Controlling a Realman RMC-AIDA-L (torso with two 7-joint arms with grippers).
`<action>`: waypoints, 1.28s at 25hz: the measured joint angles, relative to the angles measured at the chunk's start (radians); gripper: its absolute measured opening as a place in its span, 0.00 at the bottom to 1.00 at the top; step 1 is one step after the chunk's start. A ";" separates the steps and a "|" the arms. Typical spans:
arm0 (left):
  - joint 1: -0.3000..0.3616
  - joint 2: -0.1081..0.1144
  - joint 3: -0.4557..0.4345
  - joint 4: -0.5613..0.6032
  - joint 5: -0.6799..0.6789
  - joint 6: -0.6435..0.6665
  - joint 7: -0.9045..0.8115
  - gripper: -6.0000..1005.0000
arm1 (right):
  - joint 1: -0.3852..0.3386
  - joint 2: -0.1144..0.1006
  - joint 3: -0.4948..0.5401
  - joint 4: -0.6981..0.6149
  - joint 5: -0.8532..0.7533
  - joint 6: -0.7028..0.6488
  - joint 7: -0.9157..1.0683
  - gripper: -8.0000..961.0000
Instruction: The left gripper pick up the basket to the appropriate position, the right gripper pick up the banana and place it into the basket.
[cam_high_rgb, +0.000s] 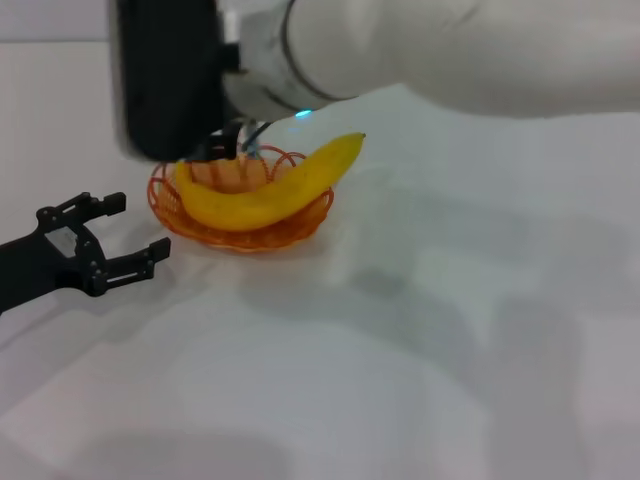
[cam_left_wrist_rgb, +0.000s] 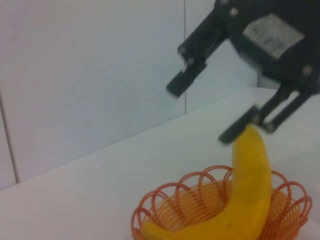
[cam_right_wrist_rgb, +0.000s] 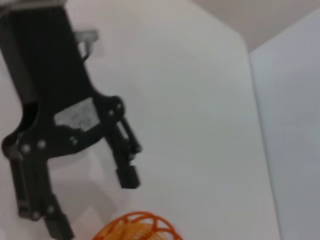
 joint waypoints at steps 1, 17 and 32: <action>0.000 0.000 0.000 0.000 0.000 0.000 0.000 0.89 | -0.033 -0.001 0.039 -0.037 0.004 -0.024 -0.033 0.66; 0.009 -0.002 -0.002 0.000 -0.016 0.000 0.015 0.89 | -0.395 -0.010 0.781 -0.030 0.470 -0.472 -0.687 0.66; 0.006 -0.002 -0.002 0.000 -0.019 0.001 0.018 0.89 | -0.374 -0.025 1.244 0.478 0.497 -0.604 -1.129 0.65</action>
